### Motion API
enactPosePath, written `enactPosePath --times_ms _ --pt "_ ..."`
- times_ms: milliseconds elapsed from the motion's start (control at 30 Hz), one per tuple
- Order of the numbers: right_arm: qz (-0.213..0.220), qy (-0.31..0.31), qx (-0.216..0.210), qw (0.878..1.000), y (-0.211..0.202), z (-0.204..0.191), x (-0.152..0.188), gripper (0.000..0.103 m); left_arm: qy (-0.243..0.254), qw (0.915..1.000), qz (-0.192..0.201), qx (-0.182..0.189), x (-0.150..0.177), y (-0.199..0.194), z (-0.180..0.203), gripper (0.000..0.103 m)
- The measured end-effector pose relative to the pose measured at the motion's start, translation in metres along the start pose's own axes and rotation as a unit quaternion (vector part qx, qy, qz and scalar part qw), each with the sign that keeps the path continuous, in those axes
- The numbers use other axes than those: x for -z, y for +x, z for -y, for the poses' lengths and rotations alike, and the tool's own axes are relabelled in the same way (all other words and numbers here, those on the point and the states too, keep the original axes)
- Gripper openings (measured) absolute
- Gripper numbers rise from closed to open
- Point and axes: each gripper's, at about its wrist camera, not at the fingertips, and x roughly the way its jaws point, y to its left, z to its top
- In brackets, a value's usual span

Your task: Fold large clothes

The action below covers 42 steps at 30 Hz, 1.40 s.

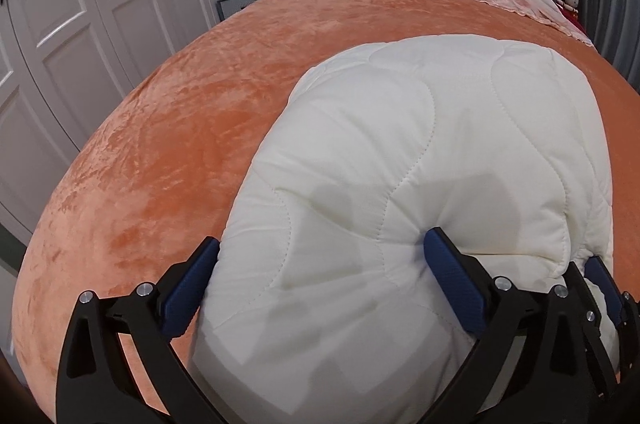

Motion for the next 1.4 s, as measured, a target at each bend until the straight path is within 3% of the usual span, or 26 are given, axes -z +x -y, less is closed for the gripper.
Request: enactPosePath --times_ms 467,700,833,967,1200,1400 --pt "0.021 -0.004 0.007 1.000 0.000 -0.004 0.010 0.027 -0.004 0.9990 0.041 -0.017 0.011 0.004 0.005 0.098" --pt "0.020 -0.002 0.004 1.000 -0.006 -0.005 0.012 0.027 -0.002 0.9995 0.028 -0.013 0.009 0.003 0.004 0.098" --pt "-0.004 -0.007 -0.006 1.000 -0.031 0.000 0.001 0.027 -0.011 0.9996 -0.007 0.025 0.007 -0.014 -0.012 0.098" --pt "-0.035 -0.012 -0.005 0.999 -0.060 0.004 0.007 0.027 -0.003 0.9991 -0.019 0.039 0.025 -0.045 -0.025 0.098" --pt "-0.082 -0.016 0.008 0.996 -0.067 0.010 0.025 0.031 0.039 0.9983 -0.040 0.015 0.058 -0.067 -0.019 0.098" --pt "-0.096 -0.002 0.013 0.995 -0.102 0.018 0.036 0.032 0.072 0.9964 -0.044 0.006 0.080 -0.095 -0.016 0.095"
